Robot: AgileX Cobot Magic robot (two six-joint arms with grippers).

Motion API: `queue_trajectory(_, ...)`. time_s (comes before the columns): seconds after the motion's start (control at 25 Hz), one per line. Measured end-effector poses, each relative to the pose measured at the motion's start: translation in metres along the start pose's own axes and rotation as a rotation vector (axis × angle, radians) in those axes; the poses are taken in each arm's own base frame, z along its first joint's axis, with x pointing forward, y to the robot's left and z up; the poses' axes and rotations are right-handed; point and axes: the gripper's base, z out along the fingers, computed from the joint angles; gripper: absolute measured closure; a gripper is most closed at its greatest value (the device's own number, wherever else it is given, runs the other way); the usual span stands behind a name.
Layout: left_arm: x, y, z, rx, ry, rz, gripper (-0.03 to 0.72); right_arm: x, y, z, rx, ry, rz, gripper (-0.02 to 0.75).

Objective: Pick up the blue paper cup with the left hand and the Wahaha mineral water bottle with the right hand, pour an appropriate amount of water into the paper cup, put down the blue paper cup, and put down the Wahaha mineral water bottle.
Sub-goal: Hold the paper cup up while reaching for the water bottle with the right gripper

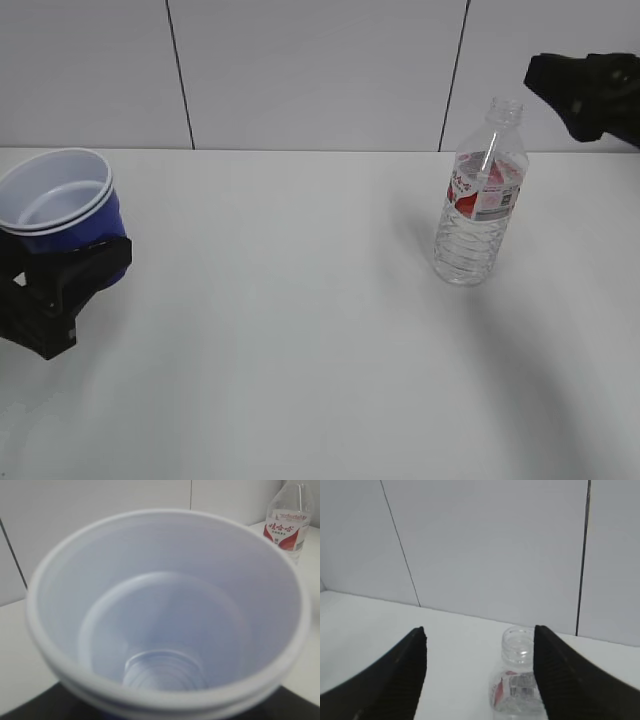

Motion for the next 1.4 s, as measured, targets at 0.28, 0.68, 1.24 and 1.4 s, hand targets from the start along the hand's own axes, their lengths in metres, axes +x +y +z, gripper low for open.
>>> queue_trajectory(0.28,-0.004,-0.001,0.000,0.011,-0.049,0.000,0.267,0.028,-0.005,0.017,-0.010,0.116,-0.108,0.235)
queue_trajectory(0.68,-0.005,-0.001,0.000,0.014,-0.053,0.002,0.268,0.060,-0.018,0.036,0.050,0.210,-0.157,0.241)
queue_trajectory(1.24,-0.005,-0.001,0.000,0.014,-0.055,0.002,0.269,0.074,-0.016,0.023,0.125,0.123,-0.106,0.282)
queue_trajectory(1.4,-0.005,-0.001,0.000,0.016,-0.055,0.003,0.269,0.078,0.001,0.026,0.083,0.125,-0.149,0.284)
